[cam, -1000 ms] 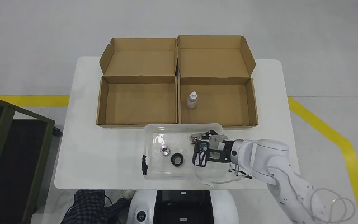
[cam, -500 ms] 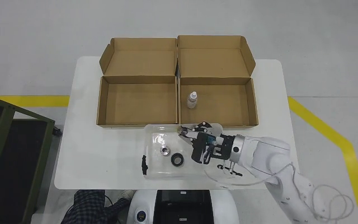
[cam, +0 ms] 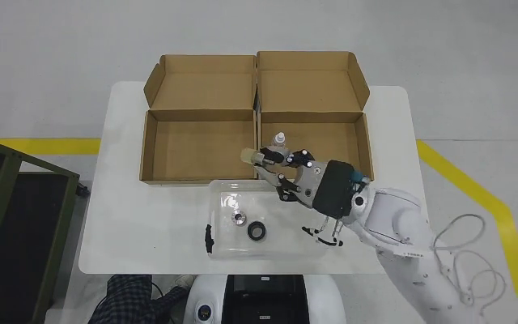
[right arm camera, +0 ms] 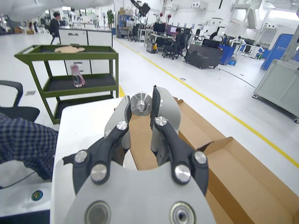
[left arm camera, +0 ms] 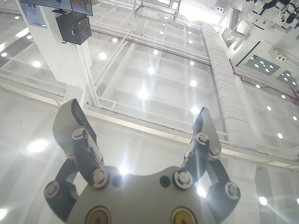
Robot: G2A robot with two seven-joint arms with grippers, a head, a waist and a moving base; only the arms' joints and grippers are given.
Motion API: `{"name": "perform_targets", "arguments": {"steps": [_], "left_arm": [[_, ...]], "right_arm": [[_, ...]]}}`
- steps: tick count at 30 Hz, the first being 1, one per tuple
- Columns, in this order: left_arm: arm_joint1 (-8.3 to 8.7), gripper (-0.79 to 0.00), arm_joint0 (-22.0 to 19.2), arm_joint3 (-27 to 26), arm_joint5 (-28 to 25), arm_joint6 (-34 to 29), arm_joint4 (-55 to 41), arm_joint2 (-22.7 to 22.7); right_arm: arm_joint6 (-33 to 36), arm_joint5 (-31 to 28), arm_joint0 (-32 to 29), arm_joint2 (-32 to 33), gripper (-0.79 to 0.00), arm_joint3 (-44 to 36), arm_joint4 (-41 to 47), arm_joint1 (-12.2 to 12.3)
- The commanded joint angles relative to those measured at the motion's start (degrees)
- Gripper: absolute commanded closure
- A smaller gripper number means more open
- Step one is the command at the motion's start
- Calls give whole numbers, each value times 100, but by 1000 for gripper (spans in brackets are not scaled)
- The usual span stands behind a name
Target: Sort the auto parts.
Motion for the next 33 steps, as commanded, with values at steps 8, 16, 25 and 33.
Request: {"name": "perform_targets", "arguments": {"steps": [8, 16, 25, 33], "left_arm": [[0, -785, 0, 0, 0, 0, 0, 0], [0, -785, 0, 0, 0, 0, 0, 0], [0, -785, 0, 0, 0, 0, 0, 0], [0, -785, 0, 0, 0, 0, 0, 0]], "right_arm": [[-644, -198, 76, 167, 0, 127, 793, -49], [-859, -466, 51, 193, 0, 224, 1242, -79], [-793, -630, 143, 199, 0, 413, 1585, -114], [-800, -764, 133, 282, 0, 398, 1691, -133]]}}
